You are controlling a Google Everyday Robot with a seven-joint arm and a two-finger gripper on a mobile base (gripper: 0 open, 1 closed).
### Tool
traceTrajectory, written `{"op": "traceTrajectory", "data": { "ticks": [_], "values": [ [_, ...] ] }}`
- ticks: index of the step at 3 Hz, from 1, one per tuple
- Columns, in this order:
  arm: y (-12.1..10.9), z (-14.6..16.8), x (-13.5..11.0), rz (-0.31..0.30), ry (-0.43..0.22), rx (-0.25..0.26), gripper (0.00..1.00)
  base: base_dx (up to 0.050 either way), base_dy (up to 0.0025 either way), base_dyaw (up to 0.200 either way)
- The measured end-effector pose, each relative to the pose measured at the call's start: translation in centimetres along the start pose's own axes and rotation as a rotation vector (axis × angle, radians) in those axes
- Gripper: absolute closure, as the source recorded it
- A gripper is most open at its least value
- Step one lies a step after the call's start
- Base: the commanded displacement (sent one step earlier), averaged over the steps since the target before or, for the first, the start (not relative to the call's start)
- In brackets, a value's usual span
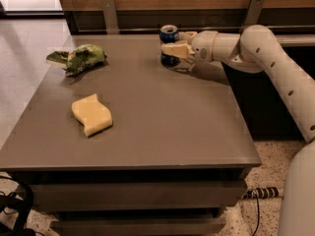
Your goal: Knock pepsi can over
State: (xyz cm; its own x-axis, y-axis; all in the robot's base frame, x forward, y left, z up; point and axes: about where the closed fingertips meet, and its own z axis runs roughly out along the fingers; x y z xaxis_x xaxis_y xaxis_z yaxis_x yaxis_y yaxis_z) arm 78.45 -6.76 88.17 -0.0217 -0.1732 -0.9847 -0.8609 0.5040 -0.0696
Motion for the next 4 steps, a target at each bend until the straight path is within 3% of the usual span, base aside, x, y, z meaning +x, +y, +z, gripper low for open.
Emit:
{"op": "traceTrajectory", "data": {
  "ticks": [2, 3, 4],
  "values": [
    [-0.1, -0.4, -4.9, -0.067, 0.101, -0.030, 1.00, 0.000, 0.00000, 0.000],
    [0.3, -1.4, -7.1, -0.105, 0.230, -0.020, 1.00, 0.000, 0.00000, 0.000],
    [0.7, -2.9, -8.4, -0.143, 0.364, 0.032, 1.00, 0.000, 0.00000, 0.000]
  ]
}}
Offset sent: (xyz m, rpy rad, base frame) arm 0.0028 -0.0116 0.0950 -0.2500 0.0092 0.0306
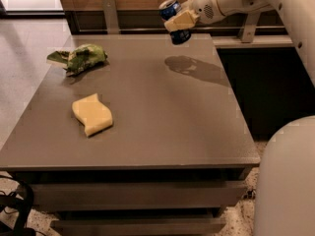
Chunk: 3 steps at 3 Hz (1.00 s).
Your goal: Knock pepsi can over
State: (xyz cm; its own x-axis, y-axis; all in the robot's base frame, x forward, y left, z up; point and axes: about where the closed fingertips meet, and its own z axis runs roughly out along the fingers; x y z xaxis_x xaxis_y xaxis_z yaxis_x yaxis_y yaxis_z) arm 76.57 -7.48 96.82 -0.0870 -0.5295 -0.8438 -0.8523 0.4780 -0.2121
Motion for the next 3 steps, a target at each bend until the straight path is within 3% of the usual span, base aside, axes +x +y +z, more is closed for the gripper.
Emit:
{"op": "traceTrajectory", "data": {
  "ticks": [2, 3],
  "values": [
    [2.0, -1.1, 2.7, -0.059, 0.328, 0.025, 1.00, 0.000, 0.00000, 0.000],
    [2.3, -0.9, 4.2, -0.082, 0.449, 0.031, 1.00, 0.000, 0.00000, 0.000]
  ]
}}
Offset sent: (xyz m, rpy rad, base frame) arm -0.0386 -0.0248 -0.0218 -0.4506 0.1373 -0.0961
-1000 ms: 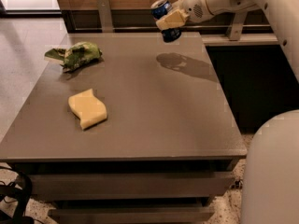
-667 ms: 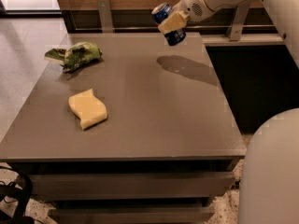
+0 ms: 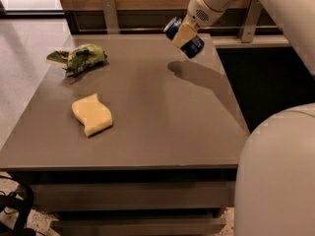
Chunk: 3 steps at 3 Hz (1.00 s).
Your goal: Knock pepsi can over
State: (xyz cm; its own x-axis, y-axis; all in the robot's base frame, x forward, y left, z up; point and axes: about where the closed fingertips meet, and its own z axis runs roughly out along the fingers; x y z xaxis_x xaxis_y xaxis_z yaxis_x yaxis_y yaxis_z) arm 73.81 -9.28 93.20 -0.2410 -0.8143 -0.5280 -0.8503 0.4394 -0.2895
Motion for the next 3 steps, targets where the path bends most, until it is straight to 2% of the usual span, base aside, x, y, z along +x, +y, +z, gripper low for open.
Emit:
{"op": "traceTrajectory", "data": {
  "ticks": [1, 2, 3],
  "values": [
    [0.6, 1.5, 0.8, -0.023, 0.083, -0.026, 1.00, 0.000, 0.00000, 0.000],
    [1.5, 3.5, 2.1, -0.048, 0.222, -0.057, 1.00, 0.000, 0.00000, 0.000],
    [2.1, 4.8, 2.9, -0.053, 0.283, -0.094, 1.00, 0.000, 0.00000, 0.000]
  ]
}}
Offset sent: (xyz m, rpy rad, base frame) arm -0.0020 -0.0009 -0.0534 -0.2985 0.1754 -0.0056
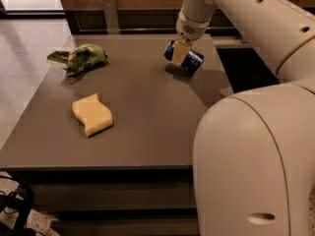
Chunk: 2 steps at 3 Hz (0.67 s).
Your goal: Knock pepsi can over
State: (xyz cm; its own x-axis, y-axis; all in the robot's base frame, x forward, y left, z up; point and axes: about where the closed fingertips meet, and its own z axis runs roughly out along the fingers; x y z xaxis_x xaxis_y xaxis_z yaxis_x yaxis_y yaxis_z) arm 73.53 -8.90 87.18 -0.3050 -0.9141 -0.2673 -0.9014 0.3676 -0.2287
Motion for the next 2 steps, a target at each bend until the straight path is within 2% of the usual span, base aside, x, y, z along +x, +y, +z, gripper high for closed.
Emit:
{"op": "traceTrajectory", "data": {
  "ticks": [1, 2],
  "values": [
    [0.7, 1.6, -0.1, -0.015, 0.004, -0.058, 1.00, 0.000, 0.00000, 0.000],
    [1.7, 3.2, -1.2, -0.036, -0.063, -0.140, 1.00, 0.000, 0.00000, 0.000]
  ]
}}
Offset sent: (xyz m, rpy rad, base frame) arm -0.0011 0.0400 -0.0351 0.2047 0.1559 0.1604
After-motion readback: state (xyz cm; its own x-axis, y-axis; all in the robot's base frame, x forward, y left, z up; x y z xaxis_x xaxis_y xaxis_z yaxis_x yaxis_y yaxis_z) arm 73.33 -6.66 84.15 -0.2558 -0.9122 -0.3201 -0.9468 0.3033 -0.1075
